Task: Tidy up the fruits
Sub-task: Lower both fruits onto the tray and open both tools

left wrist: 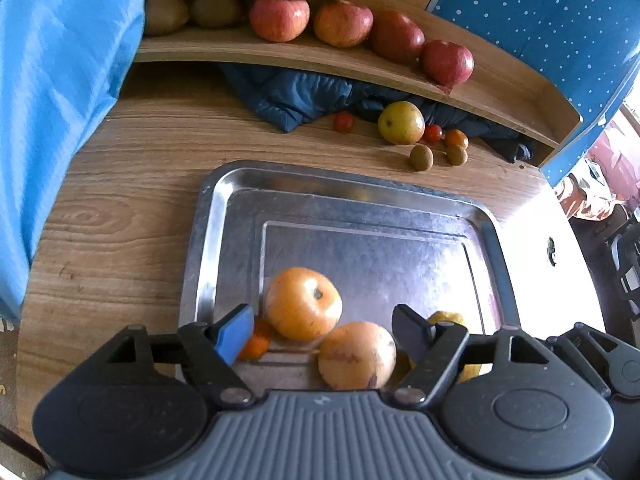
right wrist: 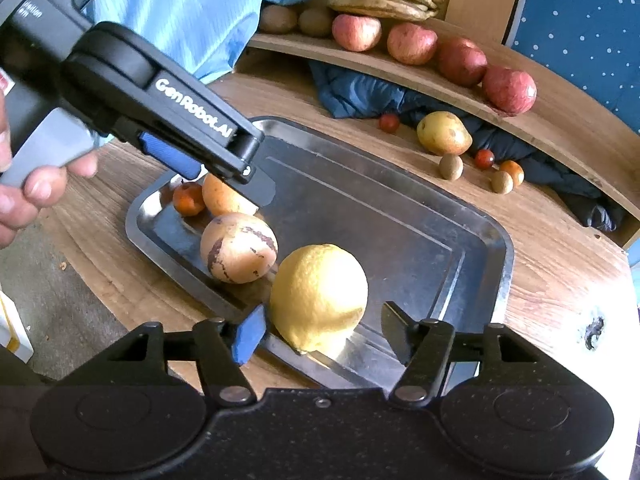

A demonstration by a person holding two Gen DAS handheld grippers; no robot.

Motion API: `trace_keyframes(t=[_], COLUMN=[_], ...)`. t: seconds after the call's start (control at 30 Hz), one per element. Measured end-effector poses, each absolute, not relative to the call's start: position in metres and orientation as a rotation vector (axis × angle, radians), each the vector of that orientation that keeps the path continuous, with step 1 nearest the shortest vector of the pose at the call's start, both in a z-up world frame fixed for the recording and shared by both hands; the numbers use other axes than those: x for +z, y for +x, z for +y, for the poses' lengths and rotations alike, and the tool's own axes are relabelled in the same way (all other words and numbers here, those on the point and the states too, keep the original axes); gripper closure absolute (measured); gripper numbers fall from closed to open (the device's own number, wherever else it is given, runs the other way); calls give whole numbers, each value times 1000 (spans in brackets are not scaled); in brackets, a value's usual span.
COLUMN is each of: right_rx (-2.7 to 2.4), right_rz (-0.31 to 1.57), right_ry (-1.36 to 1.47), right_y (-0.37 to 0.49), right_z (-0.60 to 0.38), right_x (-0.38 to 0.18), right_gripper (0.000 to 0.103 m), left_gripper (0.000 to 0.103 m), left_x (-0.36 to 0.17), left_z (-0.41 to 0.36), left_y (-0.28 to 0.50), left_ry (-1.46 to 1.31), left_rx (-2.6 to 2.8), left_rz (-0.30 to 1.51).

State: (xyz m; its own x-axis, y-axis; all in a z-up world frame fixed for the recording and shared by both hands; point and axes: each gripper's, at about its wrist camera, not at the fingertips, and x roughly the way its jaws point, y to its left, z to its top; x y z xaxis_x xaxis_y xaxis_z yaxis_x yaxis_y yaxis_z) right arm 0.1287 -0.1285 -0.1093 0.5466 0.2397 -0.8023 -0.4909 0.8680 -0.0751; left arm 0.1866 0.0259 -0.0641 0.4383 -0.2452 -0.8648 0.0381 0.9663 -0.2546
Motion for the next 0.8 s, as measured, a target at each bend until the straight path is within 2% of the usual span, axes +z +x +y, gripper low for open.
trace_keyframes(t=[0.2, 0.33, 0.47, 0.8], right_rx=[438, 427, 407, 353], right_rz=[869, 857, 840, 822], right_ry=[-287, -271, -249, -219], right_y=[119, 113, 107, 94], right_z=[-132, -135, -139, -149], right_x=[-103, -99, -95, -91], right_gripper=[21, 19, 10, 2], left_gripper=[16, 6, 2, 1], left_x=[-55, -50, -47, -45], left_z=[29, 32, 34, 34], left_y=[167, 154, 144, 130], left_ry=[-213, -202, -190, -99], left_rx=[-157, -144, -119, -53], left_rz=[1092, 1090, 1093, 1150])
